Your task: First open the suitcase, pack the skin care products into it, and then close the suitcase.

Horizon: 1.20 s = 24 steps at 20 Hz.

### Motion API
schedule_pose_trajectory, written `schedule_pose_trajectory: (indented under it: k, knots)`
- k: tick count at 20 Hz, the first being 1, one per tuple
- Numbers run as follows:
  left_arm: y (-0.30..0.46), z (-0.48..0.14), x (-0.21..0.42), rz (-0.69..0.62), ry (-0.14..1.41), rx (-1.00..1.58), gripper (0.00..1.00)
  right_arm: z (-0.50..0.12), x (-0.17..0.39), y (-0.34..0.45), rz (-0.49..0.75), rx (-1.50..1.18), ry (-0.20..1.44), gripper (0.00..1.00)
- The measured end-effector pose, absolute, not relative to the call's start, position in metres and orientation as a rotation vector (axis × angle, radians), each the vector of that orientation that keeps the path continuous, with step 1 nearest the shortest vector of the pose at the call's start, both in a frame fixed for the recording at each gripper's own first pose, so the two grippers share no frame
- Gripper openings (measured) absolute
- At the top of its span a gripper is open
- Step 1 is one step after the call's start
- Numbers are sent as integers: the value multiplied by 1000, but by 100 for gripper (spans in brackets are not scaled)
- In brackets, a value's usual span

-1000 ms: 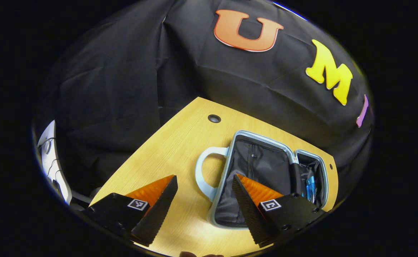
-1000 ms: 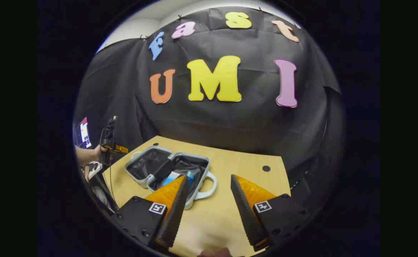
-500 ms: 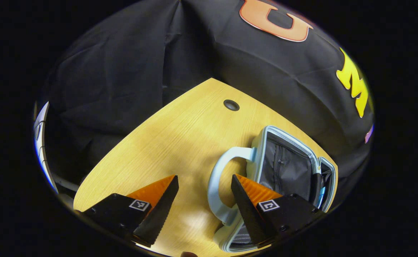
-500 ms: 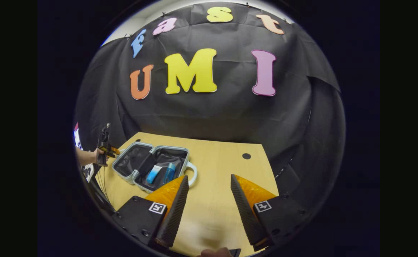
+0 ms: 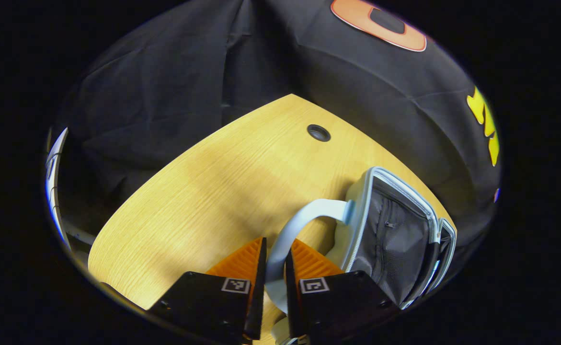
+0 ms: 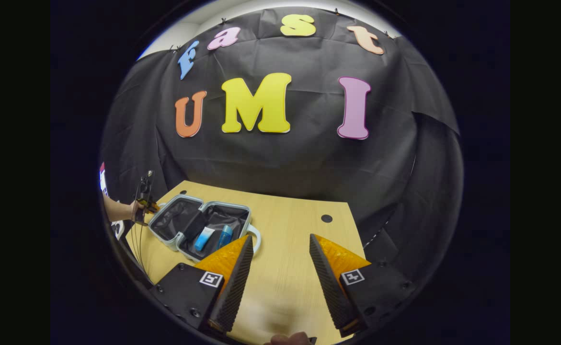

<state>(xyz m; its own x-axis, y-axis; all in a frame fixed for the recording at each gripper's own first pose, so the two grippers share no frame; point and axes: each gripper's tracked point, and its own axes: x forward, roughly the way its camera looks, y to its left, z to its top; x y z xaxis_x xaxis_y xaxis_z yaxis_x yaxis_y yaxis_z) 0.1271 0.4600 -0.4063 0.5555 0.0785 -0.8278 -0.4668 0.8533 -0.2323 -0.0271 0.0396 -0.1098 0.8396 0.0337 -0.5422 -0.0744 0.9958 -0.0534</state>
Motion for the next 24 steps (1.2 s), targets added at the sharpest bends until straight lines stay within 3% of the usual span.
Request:
schedule_pose_trajectory:
  k: [2, 3, 4, 8, 12, 19, 24]
  knots:
    - [458, -401, 127, 351, 945, -460, 19, -110, -32, 34, 46, -60, 571, 72]
    - [456, -397, 124, 354, 954, -442, 10, -109, -34, 30, 37, -51, 568, 72]
    - [455, -388, 121, 359, 960, -427, 14, -108, -34, 27, 33, -35, 562, 71]
    - [456, -331, 122, 332, 894, -376, 5, -107, -32, 26, 44, 22, 550, 71]
    - [421, -247, 125, 257, 790, -397, 4, -100, -32, 24, 90, 52, 513, 71]
    - [257, -111, 145, -35, 633, -348, 3, -85, -36, -3, 96, 85, 448, 69]
    - [108, -99, 152, -198, 583, -322, 3, -82, -45, -42, 27, 93, 431, 71]
